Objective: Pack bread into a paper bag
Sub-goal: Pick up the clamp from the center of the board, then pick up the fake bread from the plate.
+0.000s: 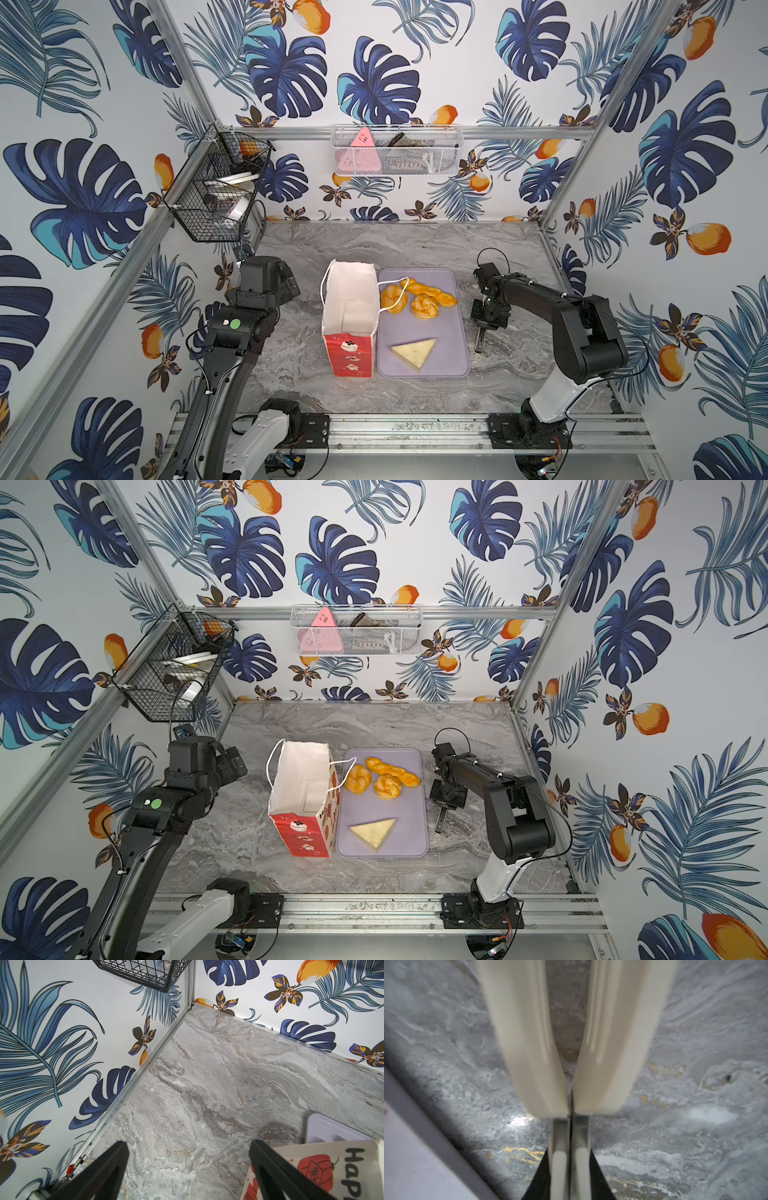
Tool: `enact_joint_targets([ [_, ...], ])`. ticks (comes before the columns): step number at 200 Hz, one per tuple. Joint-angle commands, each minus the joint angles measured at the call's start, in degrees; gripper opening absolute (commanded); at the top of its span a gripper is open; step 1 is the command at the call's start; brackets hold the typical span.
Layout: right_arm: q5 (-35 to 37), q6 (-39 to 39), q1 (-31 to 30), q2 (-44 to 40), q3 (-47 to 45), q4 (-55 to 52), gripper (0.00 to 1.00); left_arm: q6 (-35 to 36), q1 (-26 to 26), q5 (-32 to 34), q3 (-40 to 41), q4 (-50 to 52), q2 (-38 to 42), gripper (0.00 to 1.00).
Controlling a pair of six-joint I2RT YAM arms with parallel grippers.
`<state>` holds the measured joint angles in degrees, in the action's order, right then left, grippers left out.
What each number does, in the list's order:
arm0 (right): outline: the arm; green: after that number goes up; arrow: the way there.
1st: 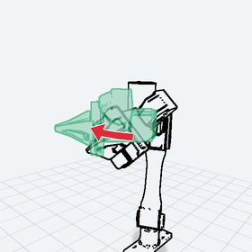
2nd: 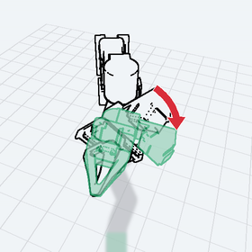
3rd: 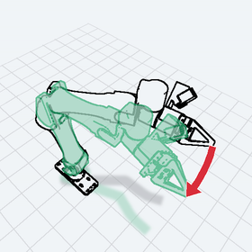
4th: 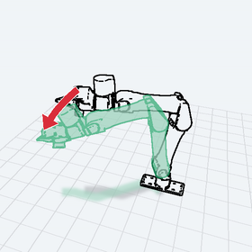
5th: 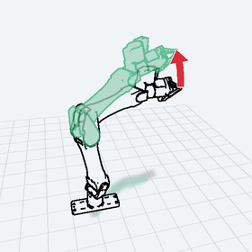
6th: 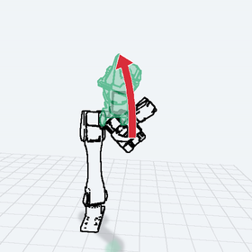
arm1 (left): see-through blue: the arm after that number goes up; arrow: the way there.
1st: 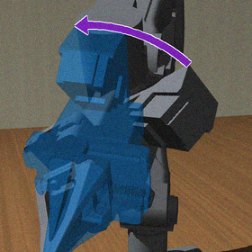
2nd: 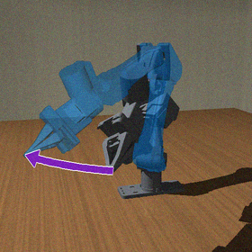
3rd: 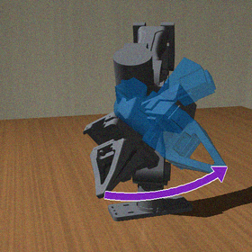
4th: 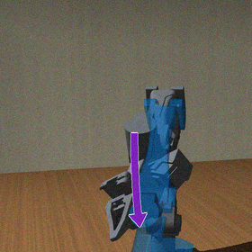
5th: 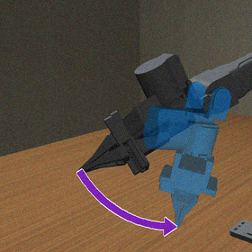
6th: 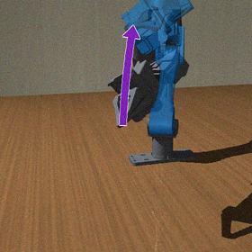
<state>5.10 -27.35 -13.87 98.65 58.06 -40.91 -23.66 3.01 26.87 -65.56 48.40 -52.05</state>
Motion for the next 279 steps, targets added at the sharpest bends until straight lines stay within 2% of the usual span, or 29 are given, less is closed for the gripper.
enact_joint_targets([
  [1, 2.0, 0.8, -0.5, -2.9, 0.1, -3.3, 0.0, 1.0, -0.1, 0.3, -0.1, -1.8, 0.0, 0.99],
  [34, 6.9, -0.1, -5.1, -12.3, 1.1, -8.7, 0.0, 0.9, -0.1, 0.1, 0.1, -1.9, 0.2, 0.99],
  [77, 6.0, -0.2, -11.7, -21.7, 2.7, -12.9, 0.0, 0.4, -0.1, -0.2, 0.8, -2.6, 0.0, 0.99],
  [111, 8.0, -1.0, -18.7, -21.5, 5.2, -18.0, 0.0, 0.2, -0.1, -0.9, 0.8, -3.3, -0.6, 0.99],
  [122, 7.3, -2.3, -22.6, -21.7, 4.8, -18.6, 0.0, 0.1, -0.1, -0.9, 0.8, -3.3, -0.8, 0.99],
  [151, 4.0, -8.4, -30.2, -24.0, -0.1, -18.1, 0.0, 0.1, -0.1, -0.8, 1.1, -3.5, -0.9, 0.99],
  [176, 4.4, -14.4, -38.5, -25.1, -3.5, -17.6, 0.0, -0.1, -0.1, -0.6, 1.5, -2.7, -0.9, 0.99],
  [234, 14.4, -22.8, -57.3, -21.6, 1.1, -24.6, 0.0, -1.9, -0.1, -1.3, 1.5, 0.2, 0.6, 0.99],
  [254, 14.9, -25.4, -61.2, -21.4, 1.1, -25.0, 0.01, -1.7, -0.1, -1.6, 2.1, 0.7, 1.0, 0.99],
  [279, 13.0, -28.8, -62.0, -23.1, -1.9, -23.0, 0.04, -1.2, -0.1, -2.9, 2.8, 1.1, 2.9, 0.99],
])
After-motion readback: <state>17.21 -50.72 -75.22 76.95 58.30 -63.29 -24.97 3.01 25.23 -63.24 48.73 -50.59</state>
